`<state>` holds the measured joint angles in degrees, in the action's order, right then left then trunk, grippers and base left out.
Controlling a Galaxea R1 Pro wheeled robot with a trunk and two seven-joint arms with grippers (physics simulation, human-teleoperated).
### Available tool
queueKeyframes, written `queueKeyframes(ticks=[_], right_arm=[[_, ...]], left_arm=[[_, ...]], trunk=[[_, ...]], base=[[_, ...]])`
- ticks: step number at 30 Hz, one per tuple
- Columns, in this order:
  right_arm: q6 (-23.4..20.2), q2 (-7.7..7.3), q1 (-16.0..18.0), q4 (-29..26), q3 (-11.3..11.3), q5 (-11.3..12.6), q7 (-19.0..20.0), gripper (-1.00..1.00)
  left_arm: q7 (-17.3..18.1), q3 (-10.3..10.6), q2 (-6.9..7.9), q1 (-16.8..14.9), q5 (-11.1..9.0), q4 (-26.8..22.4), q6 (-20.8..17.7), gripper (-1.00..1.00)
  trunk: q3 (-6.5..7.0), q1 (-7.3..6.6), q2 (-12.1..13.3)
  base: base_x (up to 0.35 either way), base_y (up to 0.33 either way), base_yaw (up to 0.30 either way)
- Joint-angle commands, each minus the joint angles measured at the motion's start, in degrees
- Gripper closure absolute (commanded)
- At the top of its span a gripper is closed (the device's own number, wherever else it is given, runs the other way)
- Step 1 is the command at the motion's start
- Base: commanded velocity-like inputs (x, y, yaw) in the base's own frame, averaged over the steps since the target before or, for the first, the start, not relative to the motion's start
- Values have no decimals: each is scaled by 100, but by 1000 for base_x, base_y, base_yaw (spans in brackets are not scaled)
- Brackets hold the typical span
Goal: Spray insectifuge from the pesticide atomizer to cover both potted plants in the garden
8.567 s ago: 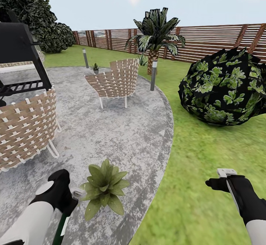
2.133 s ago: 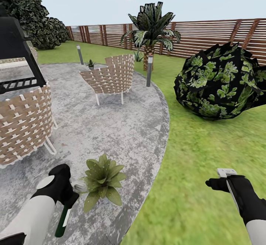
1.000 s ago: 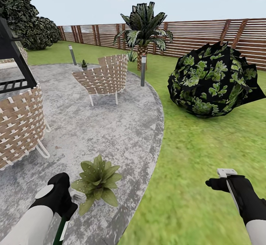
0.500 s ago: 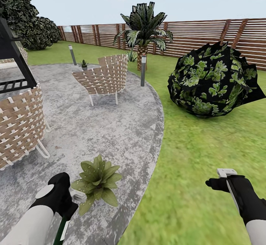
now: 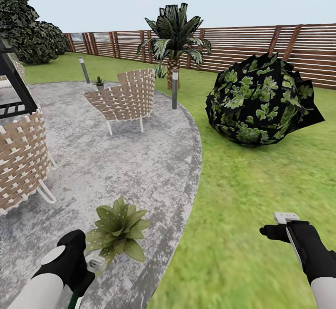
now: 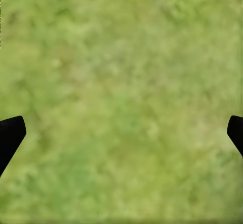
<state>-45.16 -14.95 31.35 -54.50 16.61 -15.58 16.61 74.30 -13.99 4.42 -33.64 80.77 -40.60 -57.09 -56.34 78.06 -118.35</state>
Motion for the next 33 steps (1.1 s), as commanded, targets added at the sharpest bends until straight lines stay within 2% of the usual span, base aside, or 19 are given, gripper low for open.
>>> queueKeyframes(ticks=[1, 13, 23, 28, 33], right_arm=[[-19, 1, 3, -7, 9, -60, 53, -100], [-10, 1, 3, 0, 9, -68, 53, -100], [-10, 1, 3, 9, 9, -62, 53, -100], [-10, 1, 3, 10, 9, -67, 53, -100], [-10, 1, 3, 10, 9, -68, 53, -100]], left_arm=[[58, -16, -3, -3, 53, -5, -48, 100], [58, -46, -15, -48, 35, -18, -48, 100], [58, -43, -12, -28, 35, -18, -48, 100], [55, -47, -12, -28, 35, -18, -56, 100], [57, -49, -12, -28, 36, -18, -57, 100]], trunk=[[-5, -1, -2], [-33, -1, -2], [-34, -1, -2], [-34, -1, -2], [-34, -1, -2]], base=[[0, 0, 128], [0, 0, 219], [0, 0, 16], [5, 0, 208], [236, 0, 248]])
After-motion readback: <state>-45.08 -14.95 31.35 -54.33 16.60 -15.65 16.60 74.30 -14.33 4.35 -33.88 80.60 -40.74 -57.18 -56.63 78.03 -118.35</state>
